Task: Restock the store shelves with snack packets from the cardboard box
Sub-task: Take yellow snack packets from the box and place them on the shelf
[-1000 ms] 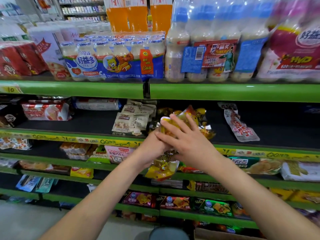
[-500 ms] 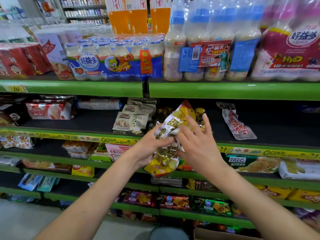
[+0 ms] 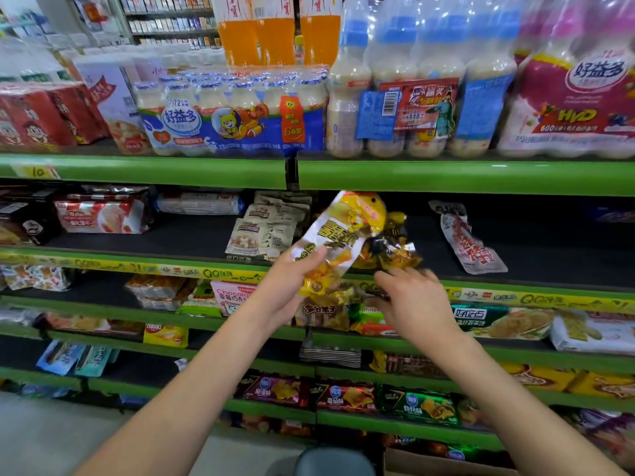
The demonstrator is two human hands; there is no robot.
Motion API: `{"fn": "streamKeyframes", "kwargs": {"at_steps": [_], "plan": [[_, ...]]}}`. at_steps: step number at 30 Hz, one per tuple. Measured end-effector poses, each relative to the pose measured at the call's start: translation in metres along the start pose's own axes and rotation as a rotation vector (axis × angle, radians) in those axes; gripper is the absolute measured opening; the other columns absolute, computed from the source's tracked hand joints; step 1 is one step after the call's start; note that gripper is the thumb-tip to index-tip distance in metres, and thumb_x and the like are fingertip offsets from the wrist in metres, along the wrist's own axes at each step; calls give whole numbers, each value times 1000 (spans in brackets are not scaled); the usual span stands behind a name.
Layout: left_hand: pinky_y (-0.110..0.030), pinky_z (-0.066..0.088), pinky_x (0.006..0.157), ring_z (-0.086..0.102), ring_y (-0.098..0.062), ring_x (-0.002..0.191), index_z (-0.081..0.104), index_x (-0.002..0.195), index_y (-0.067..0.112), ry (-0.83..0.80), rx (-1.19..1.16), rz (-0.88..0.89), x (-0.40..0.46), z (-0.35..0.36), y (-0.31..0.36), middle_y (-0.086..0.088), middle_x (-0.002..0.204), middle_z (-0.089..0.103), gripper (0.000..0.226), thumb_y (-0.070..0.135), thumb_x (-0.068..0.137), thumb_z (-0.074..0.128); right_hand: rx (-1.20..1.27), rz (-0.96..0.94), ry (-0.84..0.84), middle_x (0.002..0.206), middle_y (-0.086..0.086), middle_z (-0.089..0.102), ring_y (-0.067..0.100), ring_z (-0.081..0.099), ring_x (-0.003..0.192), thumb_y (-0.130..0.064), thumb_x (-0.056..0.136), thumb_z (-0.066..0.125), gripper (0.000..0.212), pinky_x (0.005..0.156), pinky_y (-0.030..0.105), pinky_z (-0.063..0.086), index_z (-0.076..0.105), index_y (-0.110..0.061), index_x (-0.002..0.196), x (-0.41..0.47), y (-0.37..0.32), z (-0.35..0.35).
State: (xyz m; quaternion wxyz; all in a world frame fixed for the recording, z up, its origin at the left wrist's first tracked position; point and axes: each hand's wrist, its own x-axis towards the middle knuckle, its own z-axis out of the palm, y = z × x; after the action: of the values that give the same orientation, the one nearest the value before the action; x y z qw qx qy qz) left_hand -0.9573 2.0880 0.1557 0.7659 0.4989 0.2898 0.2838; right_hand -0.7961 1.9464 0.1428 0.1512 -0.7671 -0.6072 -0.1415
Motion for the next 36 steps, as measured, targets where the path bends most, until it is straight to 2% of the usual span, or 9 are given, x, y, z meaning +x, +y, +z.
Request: {"fn": "streamKeyframes", "kwargs": {"at_steps": [3, 6, 9, 12, 16, 24, 29, 34, 36], "plan": [[-43, 55, 92, 72, -27, 99, 62, 127, 13, 102, 14, 34, -2, -4, 0, -11, 109, 76, 33, 27, 98, 62, 492, 170, -121, 70, -11, 58, 13, 58, 69, -35, 93, 67, 25, 54, 27, 40, 51, -34, 74, -12, 12, 6], [-33, 57, 69, 74, -24, 85, 68, 120, 12, 135, -57, 36, -7, -10, -7, -9, 101, 78, 25, 23, 99, 58, 1056, 414, -147, 80, -13, 73, 9, 70, 74, -28, 98, 61, 19, 66, 36, 58, 68, -41, 88, -26, 14, 5], [-36, 59, 62, 75, -24, 88, 63, 127, 20, 103, -127, -3, -18, -11, -21, -9, 112, 76, 32, 16, 95, 61, 1341, 563, -88, 99, -4, 77, 18, 75, 86, -23, 100, 59, 25, 64, 35, 61, 69, -46, 99, -35, 9, 9], [-47, 60, 85, 72, -26, 103, 58, 134, 21, 57, -47, -40, -26, -4, -38, -6, 120, 74, 43, 6, 94, 63, 1426, 578, 9, 106, -4, 76, 18, 74, 94, -21, 100, 60, 24, 67, 33, 61, 65, -42, 111, -37, 5, 12], [-54, 38, 114, 57, -30, 129, 56, 136, 22, 9, 146, -17, -33, 3, -49, 1, 132, 67, 53, 2, 89, 70, 1318, 505, -77, 111, -10, 73, 21, 72, 99, -28, 99, 60, 30, 78, 60, 59, 58, -47, 123, -38, 0, 11], [-38, 56, 93, 70, -21, 110, 62, 123, 26, 10, 96, 13, -42, -8, -45, -1, 121, 73, 50, -11, 89, 62, 1437, 559, -79, 111, -4, 75, 27, 72, 101, -19, 102, 54, 36, 88, 62, 55, 68, -52, 107, -39, 10, 5], [-24, 58, 76, 72, -14, 102, 62, 123, 22, -1, 87, 39, -46, -15, -49, 2, 114, 76, 52, -16, 88, 59, 1519, 674, -87, 103, -18, 76, 1, 72, 91, -16, 103, 52, 46, 74, 26, 59, 73, -56, 94, -43, 11, 9], [-38, 57, 90, 72, -19, 104, 64, 122, 24, -2, 65, 28, -47, -16, -50, 1, 115, 75, 52, -16, 89, 56, 1613, 820, -51, 107, -27, 66, 10, 54, 116, -34, 100, 57, 18, 110, 40, 36, 67, -44, 110, -45, 18, 15], [-42, 53, 96, 69, -23, 108, 63, 123, 22, -15, 61, 21, -47, -16, -50, -3, 119, 74, 55, -19, 88, 53, 1655, 846, -29, 122, -22, 59, 13, 48, 124, -37, 98, 59, 35, 118, 45, 30, 57, -31, 133, -46, 20, 17]]}}
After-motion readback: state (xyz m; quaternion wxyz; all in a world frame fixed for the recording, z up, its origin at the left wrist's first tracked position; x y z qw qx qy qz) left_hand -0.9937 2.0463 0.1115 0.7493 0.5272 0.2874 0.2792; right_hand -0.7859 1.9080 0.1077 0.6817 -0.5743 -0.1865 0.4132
